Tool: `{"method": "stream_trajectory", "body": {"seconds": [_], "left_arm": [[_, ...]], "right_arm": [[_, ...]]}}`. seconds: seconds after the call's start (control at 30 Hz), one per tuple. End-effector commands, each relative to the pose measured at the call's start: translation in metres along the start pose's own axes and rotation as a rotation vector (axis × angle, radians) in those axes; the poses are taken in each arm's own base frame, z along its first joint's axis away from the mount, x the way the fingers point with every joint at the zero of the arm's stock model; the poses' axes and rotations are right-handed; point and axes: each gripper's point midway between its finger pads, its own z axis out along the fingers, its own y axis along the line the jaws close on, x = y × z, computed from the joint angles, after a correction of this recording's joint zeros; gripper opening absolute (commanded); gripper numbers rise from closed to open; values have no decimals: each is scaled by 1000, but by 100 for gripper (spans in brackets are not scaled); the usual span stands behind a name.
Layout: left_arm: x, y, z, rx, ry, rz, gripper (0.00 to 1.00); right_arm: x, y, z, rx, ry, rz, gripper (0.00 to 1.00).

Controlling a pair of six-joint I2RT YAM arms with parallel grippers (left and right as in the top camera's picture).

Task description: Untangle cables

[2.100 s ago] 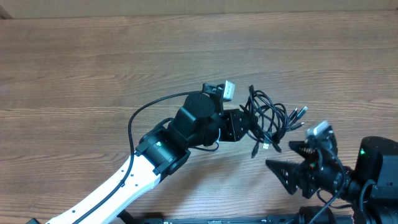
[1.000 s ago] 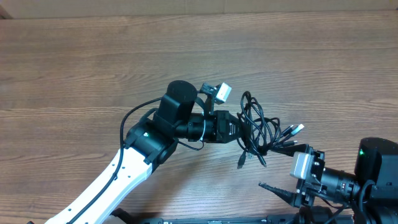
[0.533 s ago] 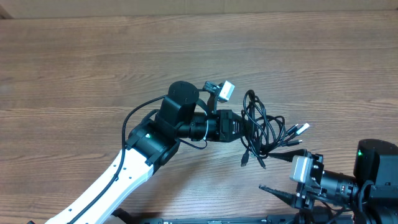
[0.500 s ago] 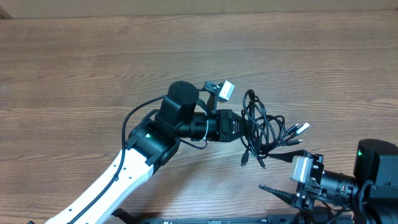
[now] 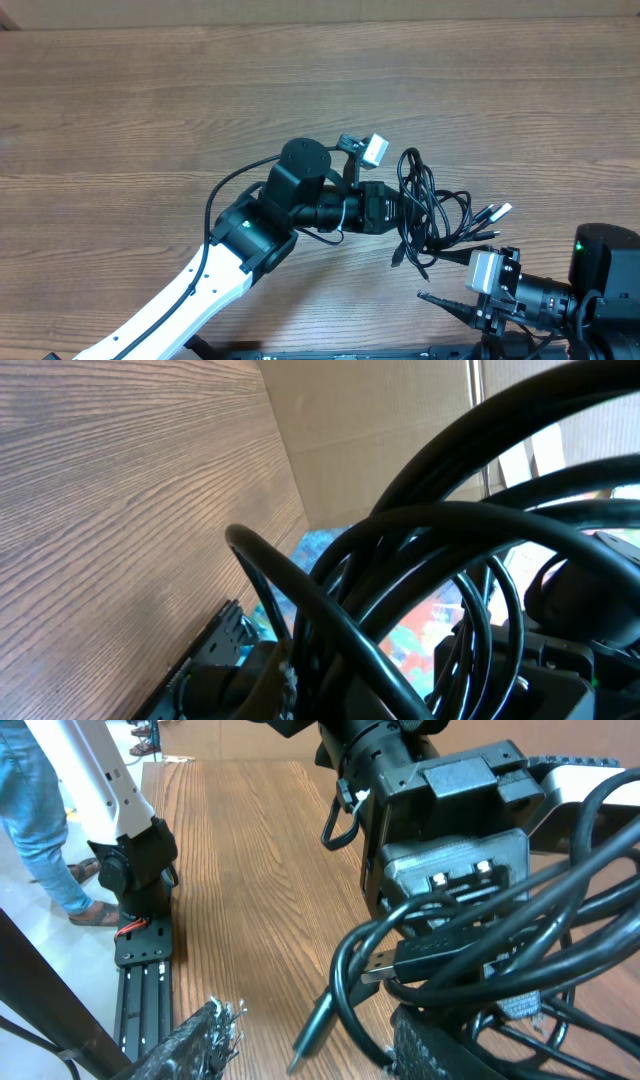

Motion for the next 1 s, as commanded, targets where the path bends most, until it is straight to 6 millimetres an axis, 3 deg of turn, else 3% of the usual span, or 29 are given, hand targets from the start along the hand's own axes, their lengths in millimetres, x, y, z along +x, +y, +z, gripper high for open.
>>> {"method": "stream_trajectory", "body": {"seconds": [0.0, 0.17, 0.33, 0.97], "left_arm": [[1, -8, 2, 19, 2, 0, 4], [0, -11, 2, 30, -4, -30, 4], [0, -11, 2, 30, -2, -117, 4], [-12, -34, 0, 115, -42, -102, 4]], "right_arm": [[-3, -1, -1, 3, -10, -16, 50], [-3, -1, -1, 3, -10, -17, 50], [-3, -1, -1, 5, -7, -16, 40], [5, -4, -1, 29, 35, 109, 42]]}}
